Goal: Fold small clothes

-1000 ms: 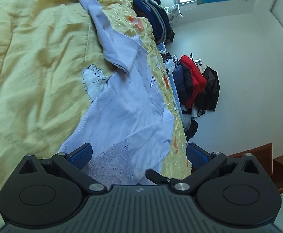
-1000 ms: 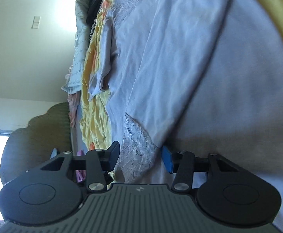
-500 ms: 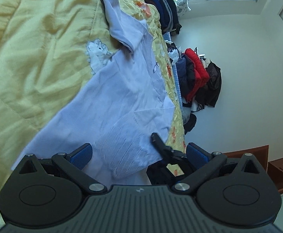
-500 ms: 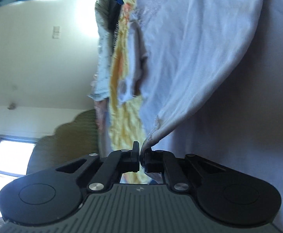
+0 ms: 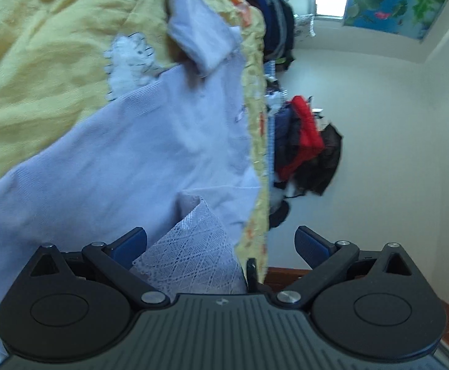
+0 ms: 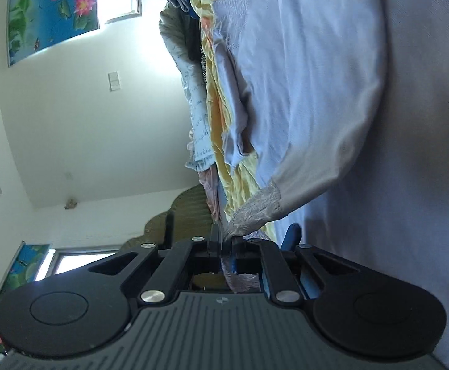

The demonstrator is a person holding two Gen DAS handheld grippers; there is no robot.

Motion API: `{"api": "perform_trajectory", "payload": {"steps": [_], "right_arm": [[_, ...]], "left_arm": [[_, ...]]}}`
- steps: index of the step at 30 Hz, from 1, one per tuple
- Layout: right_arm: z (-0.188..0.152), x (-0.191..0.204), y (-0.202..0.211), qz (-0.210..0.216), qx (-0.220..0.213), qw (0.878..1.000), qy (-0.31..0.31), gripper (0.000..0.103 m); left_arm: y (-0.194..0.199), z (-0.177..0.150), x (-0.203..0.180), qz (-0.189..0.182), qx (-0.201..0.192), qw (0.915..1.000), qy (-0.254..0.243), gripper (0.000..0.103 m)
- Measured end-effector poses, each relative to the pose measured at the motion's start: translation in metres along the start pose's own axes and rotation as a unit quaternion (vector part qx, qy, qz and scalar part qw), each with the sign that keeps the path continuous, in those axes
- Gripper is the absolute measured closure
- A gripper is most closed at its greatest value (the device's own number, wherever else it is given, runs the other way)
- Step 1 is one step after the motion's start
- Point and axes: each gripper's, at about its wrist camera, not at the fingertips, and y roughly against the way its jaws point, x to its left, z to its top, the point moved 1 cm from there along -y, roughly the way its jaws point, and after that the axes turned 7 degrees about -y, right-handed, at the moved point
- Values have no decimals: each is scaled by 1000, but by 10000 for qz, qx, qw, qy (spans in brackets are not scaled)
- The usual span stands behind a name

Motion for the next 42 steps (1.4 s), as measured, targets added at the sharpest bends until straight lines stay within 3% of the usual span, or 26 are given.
{"api": "perform_trajectory", "payload": {"steps": [1, 3, 4, 5, 7, 8, 10, 14, 16, 19, 23, 26, 31, 33, 34, 35, 38, 42], "right_arm": [[-3, -1, -1, -50, 28, 10000, 50, 88], [-6, -6, 1, -160, 53, 9998, 102, 70], [-7, -9, 4, -194, 19, 9997, 120, 56], [-8, -11, 6, -209, -37, 9997, 110, 53], [-7, -17, 11, -228, -76, 9997, 38, 54], [-7, -19, 14, -237, -98, 9997, 14, 54], [-5, -22, 19, -271, -150, 9995, -19, 54], [4, -21, 37, -320, -352, 9989, 24, 54], [14, -10, 51, -361, -568, 9975, 236, 54], [42, 22, 76, -354, -1065, 9911, 720, 51], [105, 70, 90, -538, -1818, 9739, 1252, 40], [151, 96, 68, -753, -1841, 9696, 1423, 40], [222, 111, 7, -1940, -1769, 9513, 1612, 39], [245, 110, -10, -2426, -1795, 9388, 1659, 37], [253, 108, -17, -2723, -1868, 9272, 1766, 46], [261, 107, -21, -2743, -1872, 9232, 1935, 50], [279, 103, -18, -2440, -1858, 9361, 1724, 50], [270, 107, -12, -2482, -1882, 9342, 1739, 47]], "left_arm": [[-1, 0, 0, 121, 8, 9999, -28, 17], [-2, 0, 0, 173, 33, 9998, -108, 35], [-4, 0, -2, 260, 68, 9994, -202, 57], [-8, 0, -4, 467, 177, 9981, -360, 75], [-15, -1, -5, 904, 363, 9931, -650, 85], [-18, -2, -4, 1026, 422, 9910, -743, 95], [-21, -5, -3, 1264, 486, 9861, -965, 100], [-9, -10, -15, 1509, 348, 9724, -1747, 102], [8, -11, -24, 1462, 270, 9669, -2075, 102], [41, -11, -23, 1560, 152, 9635, -2169, 102], [54, -18, -3, 1876, 351, 9618, -1963, 102], [52, -23, -3, 1898, 345, 9596, -2050, 102], [56, -22, -2, 1990, 276, 9557, -2153, 102], [58, -20, 0, 2006, 293, 9558, -2131, 102], [59, -19, 1, 1994, 313, 9565, -2108, 102], [59, -19, 1, 2007, 324, 9559, -2118, 102], [56, -20, -1, 2040, 338, 9536, -2189, 102], [56, -20, 0, 1995, 366, 9531, -2246, 102]]}}
